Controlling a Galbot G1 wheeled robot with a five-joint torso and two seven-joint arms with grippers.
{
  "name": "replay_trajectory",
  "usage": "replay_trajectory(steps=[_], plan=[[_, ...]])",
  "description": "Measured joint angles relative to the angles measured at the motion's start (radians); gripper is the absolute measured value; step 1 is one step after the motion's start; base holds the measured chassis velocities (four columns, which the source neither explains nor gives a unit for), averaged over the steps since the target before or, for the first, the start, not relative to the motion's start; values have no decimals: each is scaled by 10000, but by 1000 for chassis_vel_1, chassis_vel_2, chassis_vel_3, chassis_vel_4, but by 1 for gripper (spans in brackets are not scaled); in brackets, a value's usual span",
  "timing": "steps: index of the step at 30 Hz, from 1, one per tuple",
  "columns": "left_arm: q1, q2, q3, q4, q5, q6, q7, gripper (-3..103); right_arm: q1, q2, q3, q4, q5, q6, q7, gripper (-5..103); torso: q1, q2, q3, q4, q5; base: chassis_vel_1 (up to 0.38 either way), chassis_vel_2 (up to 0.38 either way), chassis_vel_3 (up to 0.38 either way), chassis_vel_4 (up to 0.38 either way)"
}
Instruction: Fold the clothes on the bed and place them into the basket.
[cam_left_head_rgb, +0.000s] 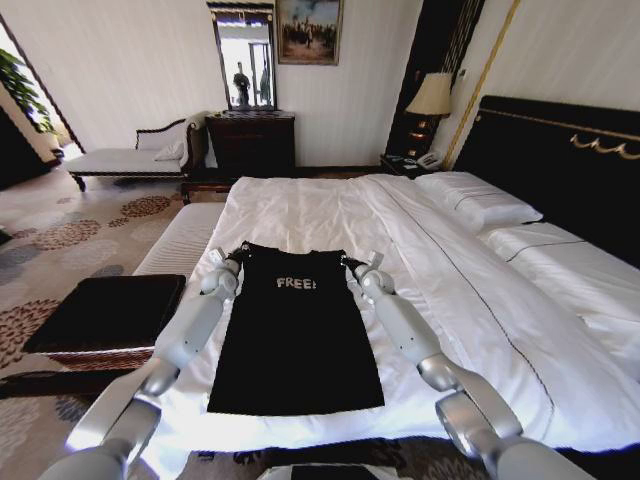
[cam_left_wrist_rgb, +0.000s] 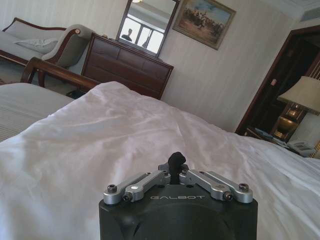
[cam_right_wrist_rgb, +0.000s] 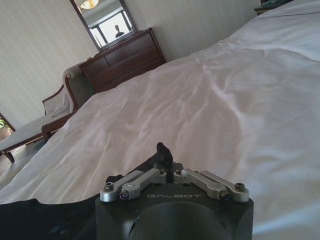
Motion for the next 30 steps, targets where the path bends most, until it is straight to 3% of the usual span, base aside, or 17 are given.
replay_trajectory(steps=[7, 9, 15, 23, 30], plan=[[1868, 340, -436, -2558, 164, -293, -511, 2, -1674, -502, 428, 2027, -168, 49, 103, 1, -2, 1, -2, 2, 0, 0, 0, 0, 0], [1976, 345, -458, -2681, 163, -319, -547, 2, -1793, -517, 456, 2124, -189, 56, 112, 1, -2, 1, -2, 2, -1, 0, 0, 0, 0], [3817, 497, -1001, -4225, 375, -576, -667, 2, -3400, -762, 827, 3290, -552, 129, 189, 1, -1, 1, -2, 1, 2, 0, 0, 0, 0], [6102, 492, -2037, -5754, 1093, -806, -376, 2, -5164, -1017, 1366, 4878, -839, 260, 248, 1, -2, 2, -2, 2, 3, 0, 0, 0, 0], [8385, -42, -2878, -6626, 2016, -1174, 131, 2, -6965, -555, 1764, 5961, -1798, 522, 195, 1, -1, 3, -2, 2, 2, 0, 0, 0, 0]])
